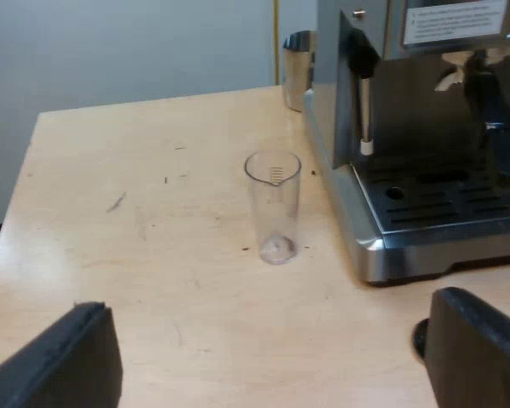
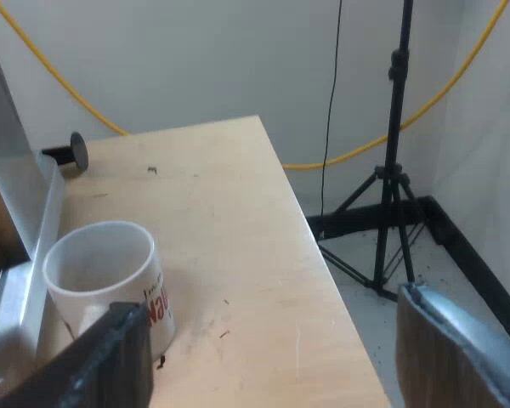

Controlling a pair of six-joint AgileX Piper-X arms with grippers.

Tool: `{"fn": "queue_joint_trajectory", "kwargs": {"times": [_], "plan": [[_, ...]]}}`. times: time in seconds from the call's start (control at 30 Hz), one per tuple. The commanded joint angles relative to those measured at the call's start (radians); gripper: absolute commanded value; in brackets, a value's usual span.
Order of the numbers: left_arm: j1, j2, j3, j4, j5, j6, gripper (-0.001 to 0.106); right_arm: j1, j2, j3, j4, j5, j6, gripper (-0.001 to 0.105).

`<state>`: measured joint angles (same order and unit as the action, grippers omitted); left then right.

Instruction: Remove mug from coffee machine

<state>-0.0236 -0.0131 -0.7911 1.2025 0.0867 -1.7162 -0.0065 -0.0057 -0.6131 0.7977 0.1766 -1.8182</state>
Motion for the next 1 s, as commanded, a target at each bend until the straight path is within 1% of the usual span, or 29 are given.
{"fn": "queue_joint_trajectory", "kwargs": {"times": [0.03, 0.23, 0.33, 0.5, 0.67, 0.77, 0.83, 1.0], "plan": [[0.0, -0.041, 0.037, -0.011, -0.062, -0.008, 0.087, -0.001, -0.048, 0.023, 0.001, -0.032, -0.01, 0.062], [0.0, -0.039, 0.117, -0.081, -0.06, -0.008, 0.087, -0.001, -0.048, 0.058, 0.006, -0.069, -0.01, 0.062], [0.0, -0.039, 0.17, -0.166, -0.06, -0.008, 0.087, -0.001, -0.048, 0.081, 0.034, -0.069, -0.01, 0.062], [0.0, -0.039, 0.211, -0.213, -0.06, -0.008, 0.087, -0.001, -0.046, 0.084, 0.113, -0.076, -0.01, 0.062], [0.0, -0.039, 0.247, -0.215, -0.06, -0.008, 0.087, -0.001, -0.046, 0.09, 0.134, -0.076, -0.01, 0.062], [0.0, -0.039, 0.269, -0.215, -0.054, -0.008, 0.087, -0.001, -0.046, 0.112, 0.134, -0.076, -0.01, 0.062], [0.0, -0.039, 0.28, -0.215, -0.044, -0.008, 0.087, -0.001, -0.046, 0.141, 0.13, -0.076, -0.01, 0.062], [0.0, -0.039, 0.297, -0.222, -0.041, -0.008, 0.087, -0.001, -0.046, 0.165, 0.085, -0.076, -0.01, 0.062]]}}
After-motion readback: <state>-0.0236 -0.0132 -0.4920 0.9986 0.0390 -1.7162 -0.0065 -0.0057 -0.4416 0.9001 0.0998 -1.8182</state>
